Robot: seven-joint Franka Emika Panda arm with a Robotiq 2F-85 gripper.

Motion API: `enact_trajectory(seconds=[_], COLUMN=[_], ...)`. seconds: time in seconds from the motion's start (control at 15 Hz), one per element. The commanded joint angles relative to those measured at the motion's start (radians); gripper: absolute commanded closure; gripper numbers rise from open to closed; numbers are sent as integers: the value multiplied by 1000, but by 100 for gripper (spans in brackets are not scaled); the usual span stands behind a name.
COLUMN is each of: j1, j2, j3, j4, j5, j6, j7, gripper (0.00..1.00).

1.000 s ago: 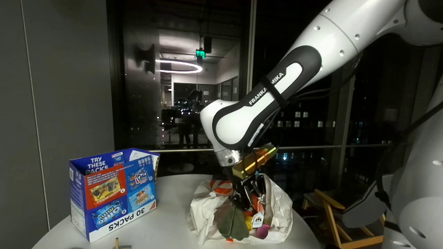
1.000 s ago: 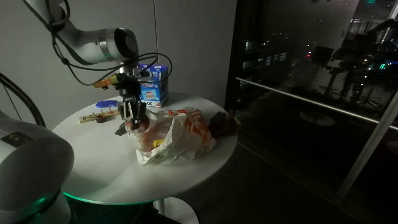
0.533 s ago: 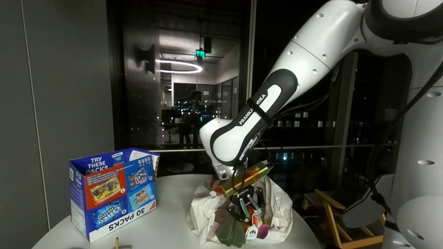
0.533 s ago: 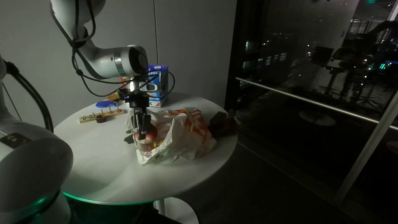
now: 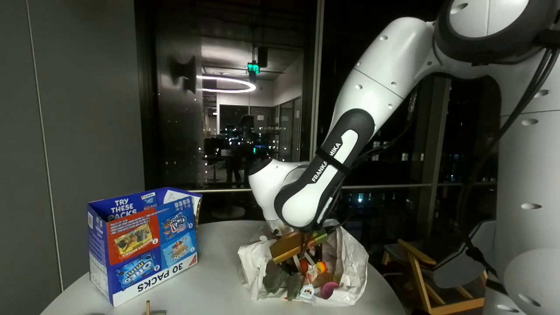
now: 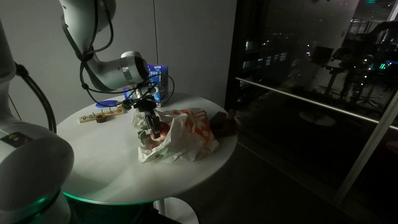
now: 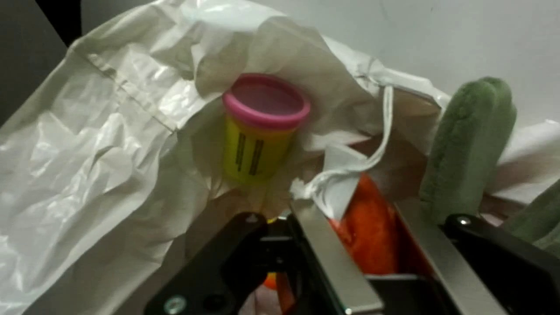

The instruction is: Put the yellow containers and radish in the plastic bag.

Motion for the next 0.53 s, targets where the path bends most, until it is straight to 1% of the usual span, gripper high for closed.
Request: enact_trajectory(seconds=[0.0, 0.07, 0.13, 0.27, 0.33, 0.47], j1=[35, 36, 36, 36, 39, 49], j2=[10, 12, 10, -14, -35, -89], j3=[-25, -22, -18, -3, 1, 10], j4=[9, 12, 8, 4, -3, -22], j5=[-157, -156, -140, -17, 28, 90], j6=[31, 17, 16, -31, -52, -100], j7=[229, 253, 253, 164, 141, 63], gripper=[83, 58, 57, 44, 35, 22])
